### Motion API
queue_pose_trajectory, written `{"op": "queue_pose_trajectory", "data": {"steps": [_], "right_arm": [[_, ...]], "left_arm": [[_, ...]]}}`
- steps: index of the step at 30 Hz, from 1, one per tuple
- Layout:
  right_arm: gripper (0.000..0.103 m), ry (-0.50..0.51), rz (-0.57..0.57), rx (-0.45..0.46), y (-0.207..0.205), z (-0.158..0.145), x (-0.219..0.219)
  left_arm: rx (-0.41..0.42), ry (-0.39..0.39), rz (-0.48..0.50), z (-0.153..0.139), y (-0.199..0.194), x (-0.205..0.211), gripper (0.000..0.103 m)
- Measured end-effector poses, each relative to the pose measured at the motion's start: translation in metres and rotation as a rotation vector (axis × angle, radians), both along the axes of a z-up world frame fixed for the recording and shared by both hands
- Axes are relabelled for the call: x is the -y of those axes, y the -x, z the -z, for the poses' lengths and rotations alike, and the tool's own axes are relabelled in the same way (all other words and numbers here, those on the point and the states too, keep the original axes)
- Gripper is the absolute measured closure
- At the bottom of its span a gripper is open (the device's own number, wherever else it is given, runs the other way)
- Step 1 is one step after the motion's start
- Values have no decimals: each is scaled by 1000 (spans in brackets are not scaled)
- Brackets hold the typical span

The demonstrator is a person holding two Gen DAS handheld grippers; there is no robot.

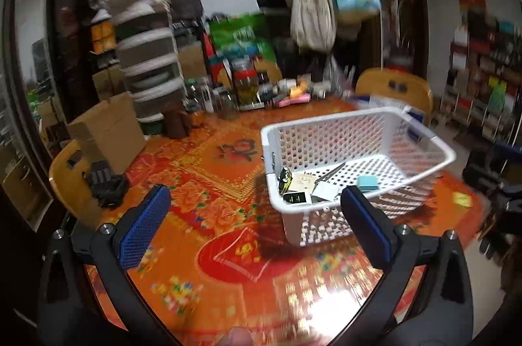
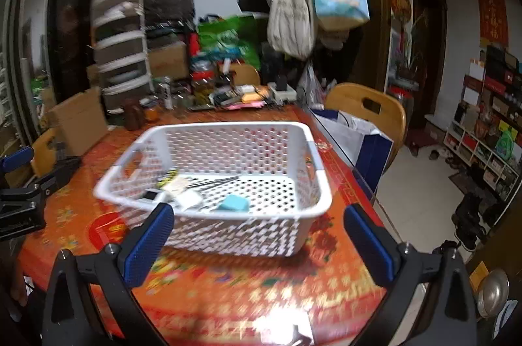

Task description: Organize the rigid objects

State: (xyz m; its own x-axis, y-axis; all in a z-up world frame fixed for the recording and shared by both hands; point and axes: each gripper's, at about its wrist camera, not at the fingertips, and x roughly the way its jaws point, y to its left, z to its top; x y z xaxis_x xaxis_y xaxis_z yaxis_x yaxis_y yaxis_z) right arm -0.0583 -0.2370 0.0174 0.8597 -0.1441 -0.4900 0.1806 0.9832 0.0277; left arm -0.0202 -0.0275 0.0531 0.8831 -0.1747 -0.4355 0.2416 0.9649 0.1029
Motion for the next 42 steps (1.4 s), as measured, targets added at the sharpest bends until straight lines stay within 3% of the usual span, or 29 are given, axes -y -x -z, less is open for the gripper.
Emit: {"op": "queue_pose_trajectory", "data": {"steps": [4,8,16,42], "right_arm": [[0,3,-50,73,58,-21,-29],[0,42,-19,108,82,-36,-37],[0,-62,-54,25,58,-5,-14],[0,-23,-70,-18,52,4,-24]], "left_arm": [[121,15,-63,-25,79,-28,0],[97,52,-19,-29,104,-30,0],[-70,25,45,10,77,9,0],[-80,25,33,13,66,17,0]]}}
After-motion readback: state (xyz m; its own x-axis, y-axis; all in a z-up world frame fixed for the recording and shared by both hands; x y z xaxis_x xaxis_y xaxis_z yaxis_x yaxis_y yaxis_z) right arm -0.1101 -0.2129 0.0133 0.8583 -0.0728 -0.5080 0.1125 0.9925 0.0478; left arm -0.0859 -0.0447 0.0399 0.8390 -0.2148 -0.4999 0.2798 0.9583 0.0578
